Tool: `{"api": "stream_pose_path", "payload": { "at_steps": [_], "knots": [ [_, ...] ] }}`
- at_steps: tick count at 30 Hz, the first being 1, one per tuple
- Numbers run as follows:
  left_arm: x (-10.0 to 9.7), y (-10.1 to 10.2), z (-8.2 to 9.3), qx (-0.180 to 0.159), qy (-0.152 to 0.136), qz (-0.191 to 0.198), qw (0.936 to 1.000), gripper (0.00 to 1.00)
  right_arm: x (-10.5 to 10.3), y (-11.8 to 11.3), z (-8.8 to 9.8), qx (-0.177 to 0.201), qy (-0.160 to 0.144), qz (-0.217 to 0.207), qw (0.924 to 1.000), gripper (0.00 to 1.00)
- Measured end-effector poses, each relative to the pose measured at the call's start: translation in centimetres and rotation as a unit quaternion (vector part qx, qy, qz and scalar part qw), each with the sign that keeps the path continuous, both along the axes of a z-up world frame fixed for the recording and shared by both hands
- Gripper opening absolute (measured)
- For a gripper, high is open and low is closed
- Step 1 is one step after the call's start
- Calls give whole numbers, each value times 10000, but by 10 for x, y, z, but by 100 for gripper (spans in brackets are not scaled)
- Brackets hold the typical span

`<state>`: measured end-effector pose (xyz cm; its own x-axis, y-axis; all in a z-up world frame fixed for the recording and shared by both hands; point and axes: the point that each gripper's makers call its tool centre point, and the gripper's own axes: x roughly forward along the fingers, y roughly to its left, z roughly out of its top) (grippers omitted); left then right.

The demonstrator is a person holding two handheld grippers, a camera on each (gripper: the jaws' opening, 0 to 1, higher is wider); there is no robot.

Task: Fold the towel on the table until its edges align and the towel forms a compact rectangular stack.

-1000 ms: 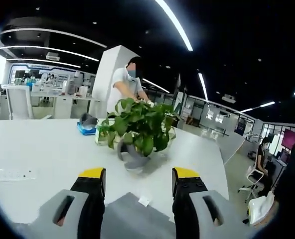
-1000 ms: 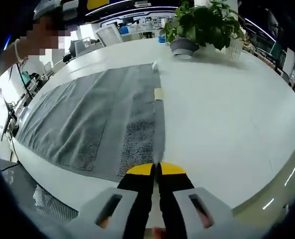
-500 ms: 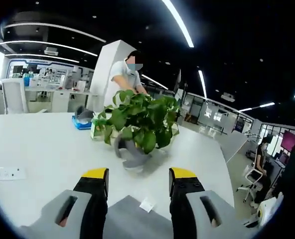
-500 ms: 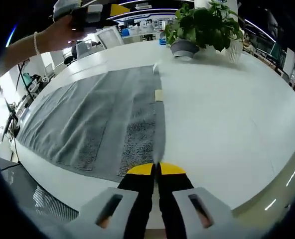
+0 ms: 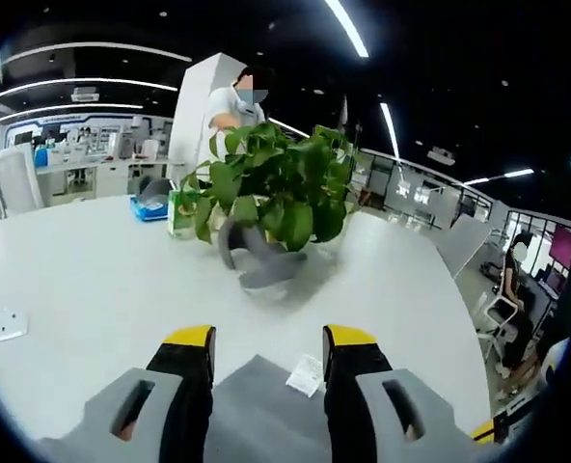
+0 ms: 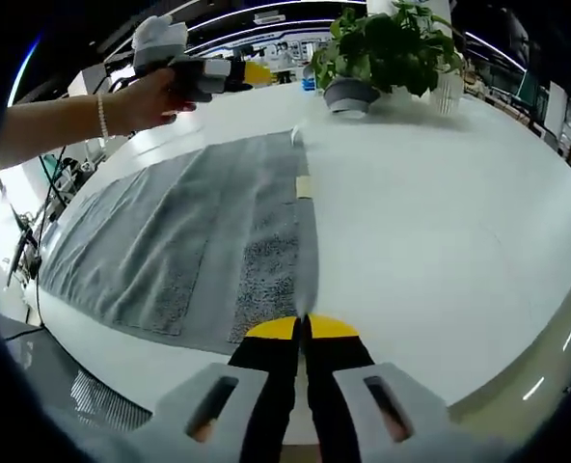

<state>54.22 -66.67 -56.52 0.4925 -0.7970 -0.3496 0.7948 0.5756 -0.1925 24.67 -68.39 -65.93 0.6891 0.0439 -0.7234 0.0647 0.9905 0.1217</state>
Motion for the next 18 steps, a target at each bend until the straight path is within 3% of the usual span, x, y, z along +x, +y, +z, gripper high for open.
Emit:
{"api": "stream_pose_path", "payload": {
  "at_steps": [7,18],
  "knots": [
    [3,-13,-17,-170,242,54,9995,44,0,0,0,23,-55,-16,10000,0],
    [5,-24,-63,263,258,75,9993,42,0,-1,0,124,-213,-40,9997,0]
  ]
}}
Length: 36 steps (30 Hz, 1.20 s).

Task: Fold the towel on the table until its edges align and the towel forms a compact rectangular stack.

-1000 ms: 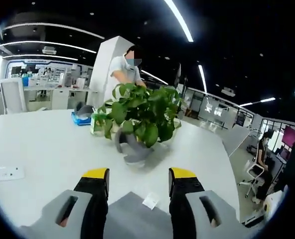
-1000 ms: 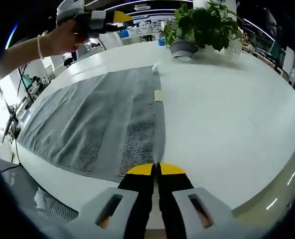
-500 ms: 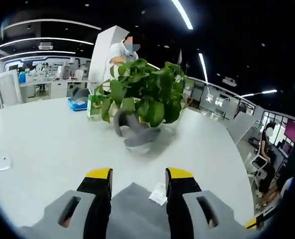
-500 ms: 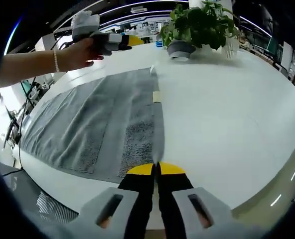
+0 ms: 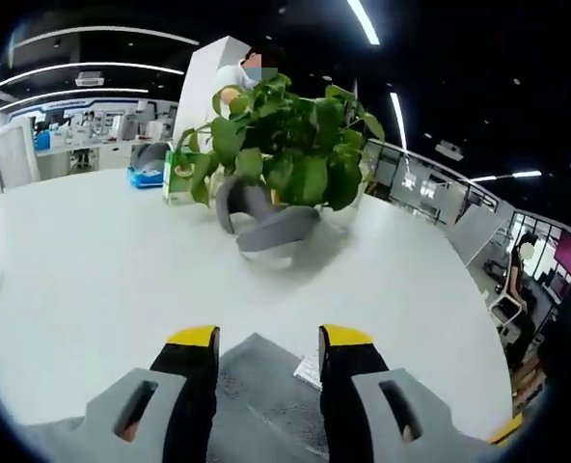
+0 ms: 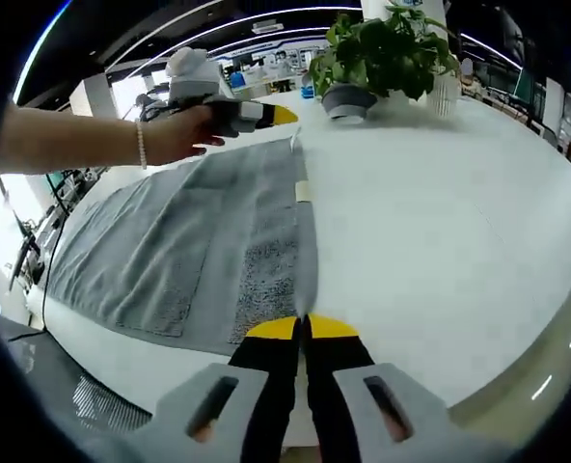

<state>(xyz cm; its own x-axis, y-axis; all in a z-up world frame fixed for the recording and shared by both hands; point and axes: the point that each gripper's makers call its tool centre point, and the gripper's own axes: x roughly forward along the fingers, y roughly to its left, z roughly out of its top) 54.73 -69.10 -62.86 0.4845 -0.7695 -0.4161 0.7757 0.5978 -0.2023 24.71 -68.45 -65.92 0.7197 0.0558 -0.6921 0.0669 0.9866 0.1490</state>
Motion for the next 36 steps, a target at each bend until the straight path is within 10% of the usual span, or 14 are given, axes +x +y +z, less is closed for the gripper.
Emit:
{"api": "stream_pose_path", "payload": {
  "at_steps": [11,19,36],
  "knots": [
    [2,1,-26,295,130,76,9995,35,1,0,0,14,-11,-17,10000,0],
    [9,7,-26,879,-627,68,9941,19,2,1,0,-1,-11,-15,10000,0],
    [7,-1,-26,799,-597,-270,9946,3,3,1,0,45,114,18,9999,0]
  ]
}}
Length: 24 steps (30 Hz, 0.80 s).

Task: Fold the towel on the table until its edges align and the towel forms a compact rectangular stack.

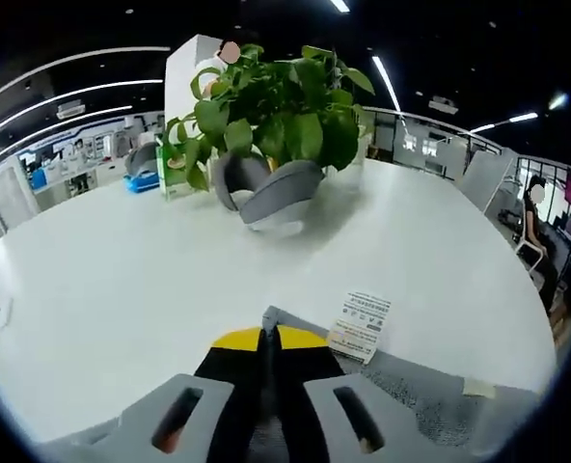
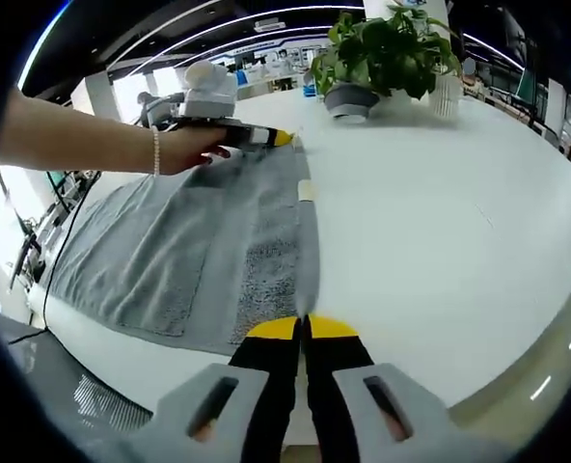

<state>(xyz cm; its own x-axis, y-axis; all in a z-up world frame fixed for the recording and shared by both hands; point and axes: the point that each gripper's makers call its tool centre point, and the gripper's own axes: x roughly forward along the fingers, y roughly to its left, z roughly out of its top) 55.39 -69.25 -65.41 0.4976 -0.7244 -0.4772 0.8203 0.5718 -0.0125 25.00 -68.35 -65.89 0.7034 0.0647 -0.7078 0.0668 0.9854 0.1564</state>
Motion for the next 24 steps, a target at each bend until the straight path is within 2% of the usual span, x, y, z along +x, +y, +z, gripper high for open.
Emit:
{"api": "stream_pose_path", "payload": {
  "at_steps": [2,5,7,11,19,24],
  "knots": [
    [1,3,0,4,83,21,10000,3,-2,4,0,148,46,-17,9999,0],
    [-5,3,8,-35,145,-31,9999,3,-3,5,6,161,31,-22,9999,0],
    [-6,3,19,-66,76,-47,9999,3,-1,1,14,152,-115,-104,9998,0],
    [-6,2,45,-254,-7,-13,9997,3,2,2,29,254,-204,-72,9994,0],
    [-11,20,70,-206,-87,122,9997,3,4,2,52,228,-479,10,9986,0],
    [-12,18,90,-242,-375,64,9990,3,5,-2,63,196,-570,96,9981,0]
  ]
}}
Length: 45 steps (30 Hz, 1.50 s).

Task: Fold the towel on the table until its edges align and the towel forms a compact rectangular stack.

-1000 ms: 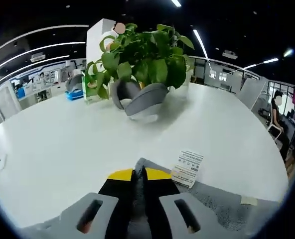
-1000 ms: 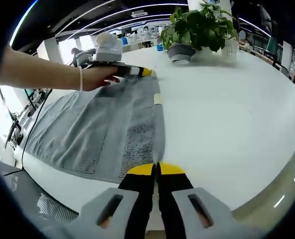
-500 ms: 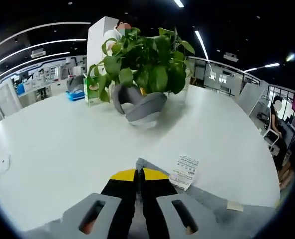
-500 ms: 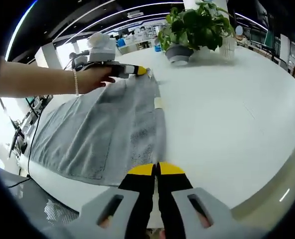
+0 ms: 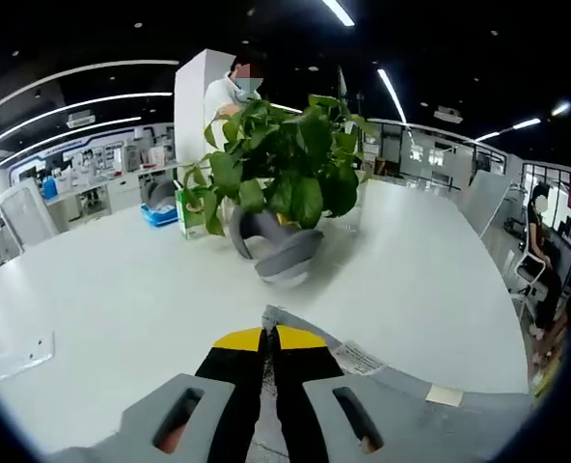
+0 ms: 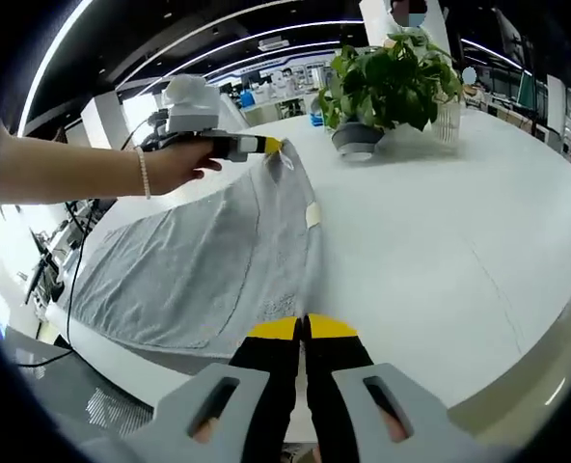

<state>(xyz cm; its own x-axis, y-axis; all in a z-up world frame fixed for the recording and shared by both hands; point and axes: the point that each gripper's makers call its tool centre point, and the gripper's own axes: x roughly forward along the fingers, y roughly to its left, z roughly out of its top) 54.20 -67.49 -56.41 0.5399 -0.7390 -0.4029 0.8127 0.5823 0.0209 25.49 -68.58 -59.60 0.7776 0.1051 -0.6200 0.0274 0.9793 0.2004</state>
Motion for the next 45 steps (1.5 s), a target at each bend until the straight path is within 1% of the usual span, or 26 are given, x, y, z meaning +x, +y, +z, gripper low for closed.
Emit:
{"api": "stream_pose_path", "payload": {
  "at_steps": [2,3,9,12,17,20,26,34,40,45],
  "knots": [
    [-1,0,6,-48,-31,24,10000,3,1,-4,4,-28,-36,7,10000,0],
    [-5,-2,13,-50,-57,18,10000,3,1,-6,6,-49,-56,1,10000,0],
    [-7,-1,22,-58,-158,80,9998,3,2,-19,19,-97,-181,-31,9998,0],
    [-9,-6,31,-47,-358,22,9993,3,3,-26,23,-126,-230,-57,9996,0],
    [-13,-7,40,-149,-320,36,9994,3,5,-31,35,-174,-319,-86,9993,0],
    [-16,-4,44,-143,-327,36,9994,3,6,-31,42,-208,-395,-94,9990,0],
    [-20,4,62,-228,-392,-5,9990,3,9,-19,55,-298,-534,-30,9981,0],
    [-21,21,76,-310,-399,-36,9987,3,11,7,72,-448,-684,15,9967,0],
    [-23,42,88,-458,-428,38,9980,3,10,21,87,-575,-754,91,9955,0],
    [-26,61,94,-571,-362,134,9976,3,7,40,96,-653,-746,160,9949,0]
  ]
}}
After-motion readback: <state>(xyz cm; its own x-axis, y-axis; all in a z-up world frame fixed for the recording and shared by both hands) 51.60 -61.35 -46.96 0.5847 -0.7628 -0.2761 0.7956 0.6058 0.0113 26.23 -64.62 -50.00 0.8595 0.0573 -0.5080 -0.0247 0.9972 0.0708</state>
